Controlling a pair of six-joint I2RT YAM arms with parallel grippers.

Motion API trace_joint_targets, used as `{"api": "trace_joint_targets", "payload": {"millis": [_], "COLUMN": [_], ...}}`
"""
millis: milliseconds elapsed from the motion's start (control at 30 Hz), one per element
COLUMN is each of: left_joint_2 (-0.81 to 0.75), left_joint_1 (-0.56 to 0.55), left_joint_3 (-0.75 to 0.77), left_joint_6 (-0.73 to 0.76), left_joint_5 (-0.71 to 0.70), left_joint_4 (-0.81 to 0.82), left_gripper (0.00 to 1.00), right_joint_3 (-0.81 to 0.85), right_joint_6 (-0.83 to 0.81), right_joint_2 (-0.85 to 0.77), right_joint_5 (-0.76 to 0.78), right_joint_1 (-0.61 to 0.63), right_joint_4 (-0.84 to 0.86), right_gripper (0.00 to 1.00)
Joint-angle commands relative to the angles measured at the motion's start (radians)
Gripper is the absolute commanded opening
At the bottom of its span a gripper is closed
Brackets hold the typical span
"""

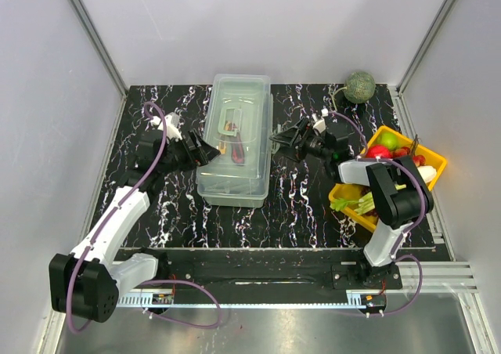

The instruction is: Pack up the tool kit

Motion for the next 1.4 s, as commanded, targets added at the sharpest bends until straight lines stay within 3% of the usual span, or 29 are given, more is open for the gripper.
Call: {"api": "trace_joint_targets", "payload": {"millis": [0, 267, 433, 667, 767, 867, 1033, 1100, 1233, 1367], "left_joint_2": [0.038, 0.038, 0.038, 0.049, 0.048, 0.048, 0.049, 0.048, 0.046, 0.040], "left_joint_1": [-0.025, -0.027, -0.025, -0.027, -0.027, -0.027, -0.027, -0.027, -0.028, -0.028], "left_joint_3": [-0.003, -0.008, -0.008, -0.005, -0.005, -0.006, -0.009, -0.009, -0.008, -0.006], "left_joint_6": [0.030, 0.032, 0.033, 0.035, 0.037, 0.040, 0.038, 0.040, 0.038, 0.040], "left_joint_5": [0.048, 0.047, 0.040, 0.040, 0.040, 0.039, 0.039, 0.040, 0.040, 0.037], "left_joint_4": [-0.078, -0.081, -0.084, -0.086, -0.089, -0.093, -0.092, -0.093, -0.096, -0.104], "left_gripper": [0.87, 0.87, 0.87, 0.86, 0.86, 0.86, 0.86, 0.86, 0.86, 0.86], "right_joint_3": [0.079, 0.101, 0.135, 0.134, 0.128, 0.128, 0.080, 0.054, 0.010, -0.030], "right_joint_6": [-0.039, -0.073, -0.113, -0.134, -0.159, -0.209, -0.254, -0.254, -0.220, -0.196], "right_joint_2": [-0.097, -0.117, -0.102, -0.071, -0.100, -0.157, -0.250, -0.273, -0.260, -0.183], "right_joint_5": [-0.021, 0.013, 0.008, 0.018, 0.039, 0.100, 0.237, 0.287, 0.311, 0.245], "right_joint_1": [0.009, 0.016, 0.023, 0.026, 0.026, 0.026, 0.023, 0.017, -0.015, -0.027], "right_joint_4": [0.039, -0.052, -0.147, -0.182, -0.222, -0.326, -0.431, -0.441, -0.417, -0.259], "right_gripper": [0.85, 0.81, 0.55, 0.43, 0.42, 0.47, 0.72, 0.78, 0.91, 0.99]}}
